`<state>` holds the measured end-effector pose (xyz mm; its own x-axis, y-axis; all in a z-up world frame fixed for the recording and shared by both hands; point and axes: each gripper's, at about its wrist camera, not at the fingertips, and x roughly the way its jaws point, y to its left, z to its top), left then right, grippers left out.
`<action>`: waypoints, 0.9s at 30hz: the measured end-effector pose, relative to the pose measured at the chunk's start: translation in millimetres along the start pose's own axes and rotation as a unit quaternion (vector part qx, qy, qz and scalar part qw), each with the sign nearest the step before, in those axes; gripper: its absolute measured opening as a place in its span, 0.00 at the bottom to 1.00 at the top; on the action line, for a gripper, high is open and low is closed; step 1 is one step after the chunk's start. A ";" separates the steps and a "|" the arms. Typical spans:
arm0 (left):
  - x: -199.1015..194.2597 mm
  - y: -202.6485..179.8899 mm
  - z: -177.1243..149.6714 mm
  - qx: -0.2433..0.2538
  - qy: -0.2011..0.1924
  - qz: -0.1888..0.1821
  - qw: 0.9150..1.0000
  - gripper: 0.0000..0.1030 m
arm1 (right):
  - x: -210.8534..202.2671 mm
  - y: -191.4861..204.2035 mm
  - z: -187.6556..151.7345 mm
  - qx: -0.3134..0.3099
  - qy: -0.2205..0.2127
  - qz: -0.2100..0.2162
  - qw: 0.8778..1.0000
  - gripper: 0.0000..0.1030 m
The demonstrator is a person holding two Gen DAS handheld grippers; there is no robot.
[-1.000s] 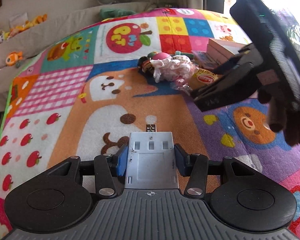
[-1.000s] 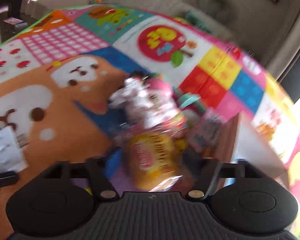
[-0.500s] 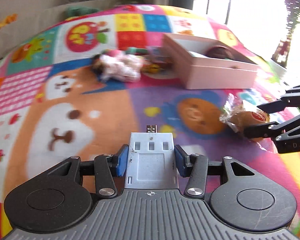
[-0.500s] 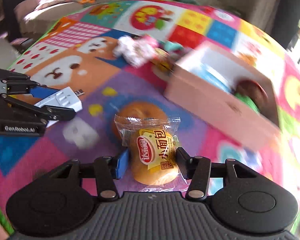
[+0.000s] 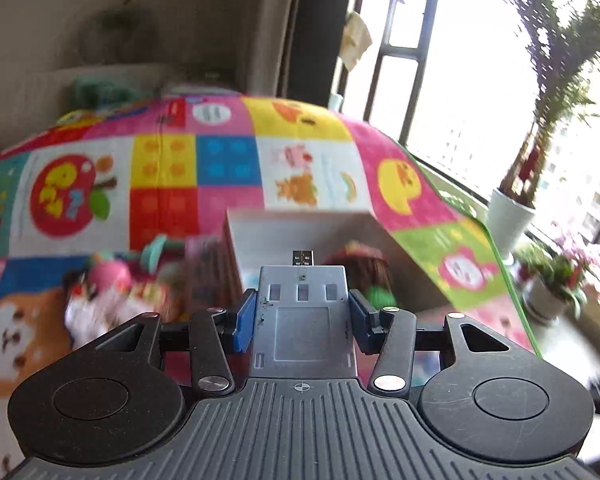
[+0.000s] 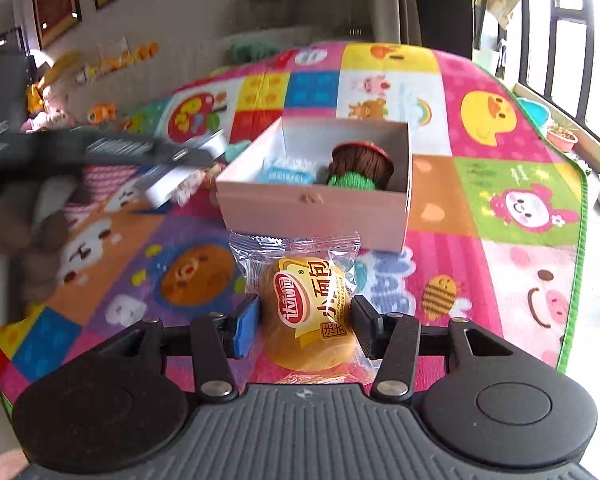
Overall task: Organize objects
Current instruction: 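Drop the charger into the pink box with the left gripper while the right gripper drops the bun in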
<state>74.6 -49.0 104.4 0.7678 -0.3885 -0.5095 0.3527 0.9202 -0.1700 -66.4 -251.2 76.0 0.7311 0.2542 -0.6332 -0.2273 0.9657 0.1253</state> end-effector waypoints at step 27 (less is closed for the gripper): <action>-42.9 73.4 -79.5 -0.093 0.024 0.017 0.995 0.51 | 114.5 -26.2 138.2 0.062 -0.037 -0.021 0.997 0.48</action>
<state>25.0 39.1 46.7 0.7491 -0.3584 -0.5571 0.2179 0.9275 -0.3037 112.1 -240.2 105.7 0.7847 0.2114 -0.5827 -0.1169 0.9737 0.1958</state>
